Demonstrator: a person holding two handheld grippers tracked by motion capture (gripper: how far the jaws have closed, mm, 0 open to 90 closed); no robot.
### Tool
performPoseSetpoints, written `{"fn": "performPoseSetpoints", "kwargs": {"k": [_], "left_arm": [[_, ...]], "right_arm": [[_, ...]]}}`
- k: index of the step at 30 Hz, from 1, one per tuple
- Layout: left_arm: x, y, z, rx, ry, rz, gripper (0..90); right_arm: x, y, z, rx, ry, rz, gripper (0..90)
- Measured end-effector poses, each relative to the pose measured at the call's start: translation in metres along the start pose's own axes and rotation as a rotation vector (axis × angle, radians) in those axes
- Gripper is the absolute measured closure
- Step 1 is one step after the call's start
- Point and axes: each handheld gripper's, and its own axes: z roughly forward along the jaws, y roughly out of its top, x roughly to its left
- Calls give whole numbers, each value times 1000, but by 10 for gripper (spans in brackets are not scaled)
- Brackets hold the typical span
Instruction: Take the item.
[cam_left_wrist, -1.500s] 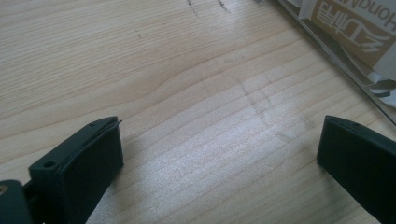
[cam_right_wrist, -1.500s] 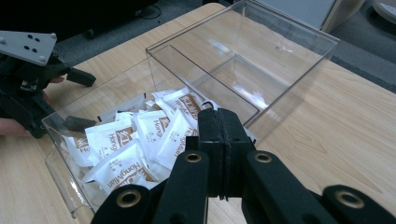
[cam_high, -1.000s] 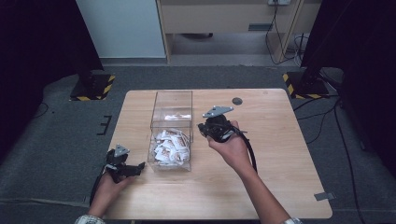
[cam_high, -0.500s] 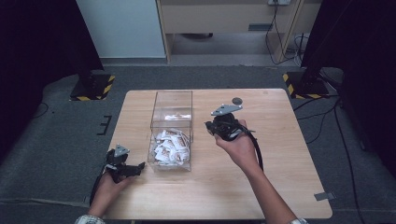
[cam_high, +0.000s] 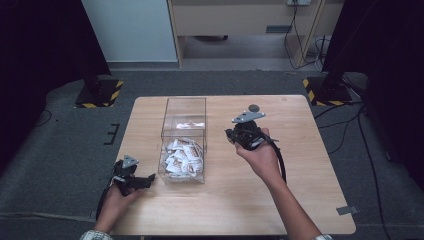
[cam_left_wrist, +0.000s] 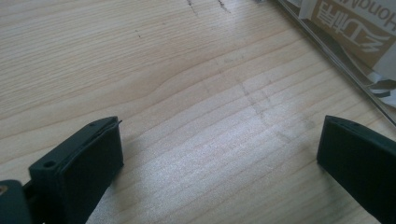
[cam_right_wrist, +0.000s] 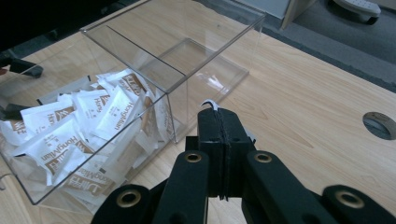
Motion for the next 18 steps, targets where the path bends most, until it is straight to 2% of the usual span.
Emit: {"fn": "performPoseSetpoints", "kwargs": {"k": [18], "left_arm": [[0,0,0,0,0,0,0]], "right_arm": [[-24,-12,-6,1,-46,39,895]]}}
